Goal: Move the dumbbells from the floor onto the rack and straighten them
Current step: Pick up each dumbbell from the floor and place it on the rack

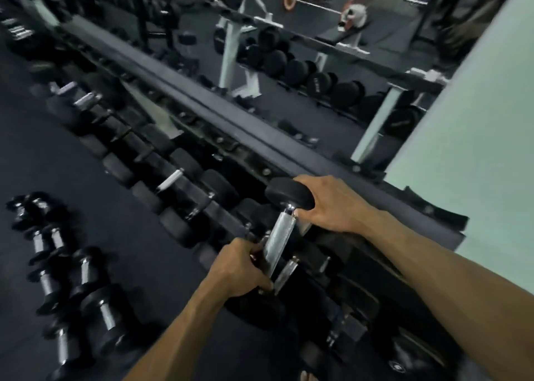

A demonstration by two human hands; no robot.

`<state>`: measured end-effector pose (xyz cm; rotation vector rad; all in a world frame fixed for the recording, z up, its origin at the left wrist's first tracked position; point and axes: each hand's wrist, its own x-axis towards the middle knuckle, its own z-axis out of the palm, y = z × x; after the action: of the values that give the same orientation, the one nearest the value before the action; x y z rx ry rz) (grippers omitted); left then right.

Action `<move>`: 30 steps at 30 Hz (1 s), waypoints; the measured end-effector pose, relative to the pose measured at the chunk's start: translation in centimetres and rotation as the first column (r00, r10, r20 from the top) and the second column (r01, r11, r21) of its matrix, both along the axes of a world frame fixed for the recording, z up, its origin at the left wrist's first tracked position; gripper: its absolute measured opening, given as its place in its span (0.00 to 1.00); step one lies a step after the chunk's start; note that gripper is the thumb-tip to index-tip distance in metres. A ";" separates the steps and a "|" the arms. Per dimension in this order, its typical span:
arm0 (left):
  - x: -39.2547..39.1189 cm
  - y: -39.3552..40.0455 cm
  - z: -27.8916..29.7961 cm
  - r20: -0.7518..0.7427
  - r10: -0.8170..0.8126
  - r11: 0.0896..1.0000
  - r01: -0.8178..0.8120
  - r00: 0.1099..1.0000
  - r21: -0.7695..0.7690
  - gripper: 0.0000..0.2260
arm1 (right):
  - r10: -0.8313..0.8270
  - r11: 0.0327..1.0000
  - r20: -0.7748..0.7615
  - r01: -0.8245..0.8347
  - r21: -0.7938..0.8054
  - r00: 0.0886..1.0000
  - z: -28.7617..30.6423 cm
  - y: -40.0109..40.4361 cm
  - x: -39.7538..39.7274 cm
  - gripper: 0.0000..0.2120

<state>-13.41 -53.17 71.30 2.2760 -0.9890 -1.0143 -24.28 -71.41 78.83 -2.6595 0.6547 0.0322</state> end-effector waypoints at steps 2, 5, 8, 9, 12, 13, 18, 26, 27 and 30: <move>-2.8 -4.6 0.4 0.016 -0.065 0.998 0.065 0.998 -0.010 0.16 | -0.043 0.999 -0.013 0.044 0.007 0.999 0.3 -4.1 -3.5 0.21; -6.9 -11.1 0.9 0.023 -0.156 0.988 0.156 0.988 -0.001 0.14 | -0.135 0.990 -0.017 0.136 0.031 0.991 0.6 -9.6 -8.7 0.22; -10.6 -16.8 1.0 0.030 -0.217 0.976 0.217 0.976 -0.004 0.13 | -0.226 0.973 -0.012 0.227 0.042 0.974 0.5 -14.2 -13.8 0.21; -11.8 -18.4 0.9 0.033 -0.239 0.971 0.240 0.970 -0.015 0.12 | -0.249 0.968 -0.011 0.249 0.040 0.968 0.4 -15.6 -15.3 0.21; -15.1 -22.6 0.3 -0.007 -0.276 0.961 0.276 0.961 -0.023 0.11 | -0.292 0.956 -0.027 0.293 0.025 0.956 -0.2 -19.4 -19.1 0.18; -16.1 -23.7 0.1 -0.026 -0.278 0.960 0.277 0.960 -0.025 0.11 | -0.296 0.955 -0.037 0.297 0.022 0.954 -0.4 -20.5 -20.0 0.18; -19.6 -27.8 -2.4 -0.082 -0.226 0.974 0.226 0.971 -0.011 0.12 | -0.274 0.961 -0.087 0.276 0.014 0.958 -2.4 -25.2 -21.8 0.17; -21.1 -29.4 -5.2 -0.181 -0.086 0.995 0.093 0.980 0.034 0.11 | -0.262 0.961 -0.092 0.268 0.068 0.961 -6.3 -27.4 -21.0 0.19; -21.0 -29.4 -5.1 -0.186 -0.093 0.994 0.101 0.978 0.031 0.11 | -0.271 0.958 -0.096 0.278 0.068 0.958 -6.2 -27.5 -21.1 0.19; -20.9 -29.1 -5.0 -0.165 -0.115 0.993 0.118 0.980 0.007 0.11 | -0.282 0.954 -0.127 0.292 0.073 0.951 -6.1 -27.5 -20.9 0.19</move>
<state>-34.28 -82.31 66.31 2.1283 -1.0571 -1.2417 -45.21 -98.88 72.71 -2.4632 1.0474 0.1315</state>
